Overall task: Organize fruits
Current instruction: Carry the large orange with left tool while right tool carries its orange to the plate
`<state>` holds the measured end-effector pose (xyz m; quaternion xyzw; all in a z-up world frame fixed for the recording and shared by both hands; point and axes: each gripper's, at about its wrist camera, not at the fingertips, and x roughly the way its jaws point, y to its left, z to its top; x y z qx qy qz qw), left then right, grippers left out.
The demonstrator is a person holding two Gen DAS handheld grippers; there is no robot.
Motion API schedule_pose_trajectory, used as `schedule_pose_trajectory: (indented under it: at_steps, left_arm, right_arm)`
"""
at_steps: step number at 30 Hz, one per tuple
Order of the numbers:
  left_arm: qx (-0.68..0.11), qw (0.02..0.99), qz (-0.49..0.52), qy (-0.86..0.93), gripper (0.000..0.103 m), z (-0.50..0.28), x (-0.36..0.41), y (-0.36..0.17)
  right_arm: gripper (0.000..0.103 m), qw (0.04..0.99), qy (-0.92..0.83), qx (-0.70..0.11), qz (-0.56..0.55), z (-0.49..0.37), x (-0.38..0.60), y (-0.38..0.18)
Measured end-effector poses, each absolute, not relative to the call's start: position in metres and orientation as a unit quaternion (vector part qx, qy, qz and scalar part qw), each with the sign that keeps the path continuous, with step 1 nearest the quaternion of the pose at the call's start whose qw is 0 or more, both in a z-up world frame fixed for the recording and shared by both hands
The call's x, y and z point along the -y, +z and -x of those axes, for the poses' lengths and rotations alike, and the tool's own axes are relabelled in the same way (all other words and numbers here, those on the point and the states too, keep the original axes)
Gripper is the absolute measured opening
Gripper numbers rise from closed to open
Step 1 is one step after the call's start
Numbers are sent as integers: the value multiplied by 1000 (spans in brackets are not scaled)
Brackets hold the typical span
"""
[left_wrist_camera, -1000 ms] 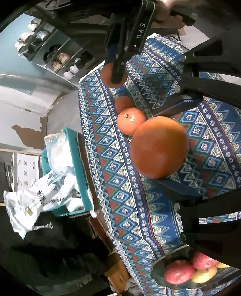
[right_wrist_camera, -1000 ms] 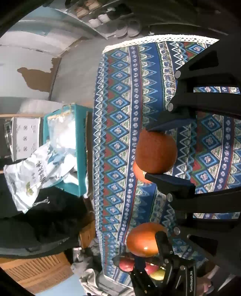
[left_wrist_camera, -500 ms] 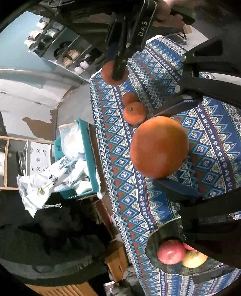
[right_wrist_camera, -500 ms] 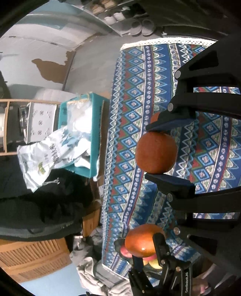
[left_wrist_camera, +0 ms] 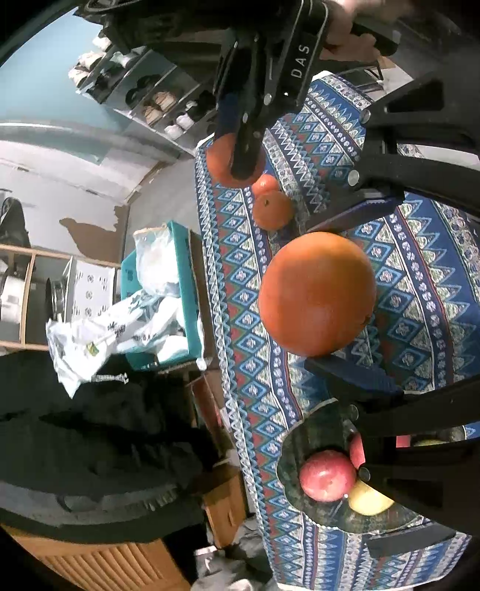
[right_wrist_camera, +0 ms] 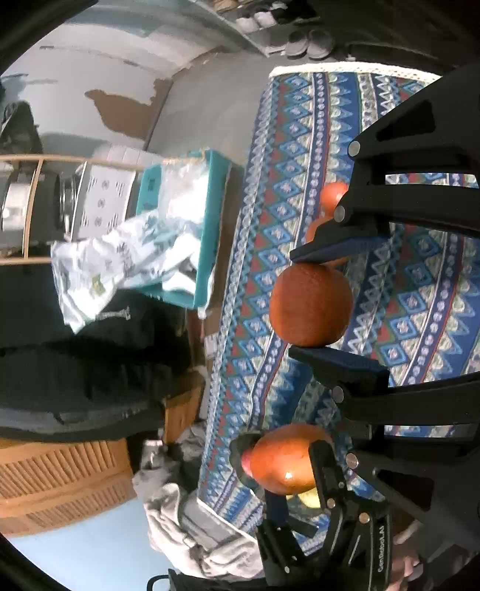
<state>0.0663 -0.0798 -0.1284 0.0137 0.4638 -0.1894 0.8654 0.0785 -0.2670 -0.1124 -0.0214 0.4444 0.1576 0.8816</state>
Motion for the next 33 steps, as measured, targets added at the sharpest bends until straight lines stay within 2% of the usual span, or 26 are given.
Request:
schedule_pose_trajectory:
  at_steps: [16, 33]
  left_arm:
    - [-467, 874, 36, -129, 68, -65, -4, -134]
    - [-494, 862, 83, -77, 68, -79, -75, -170]
  right_arm:
    - [44, 863, 218, -454, 36, -91, 186, -117]
    - [44, 843, 254, -471, 51, -110, 121, -132]
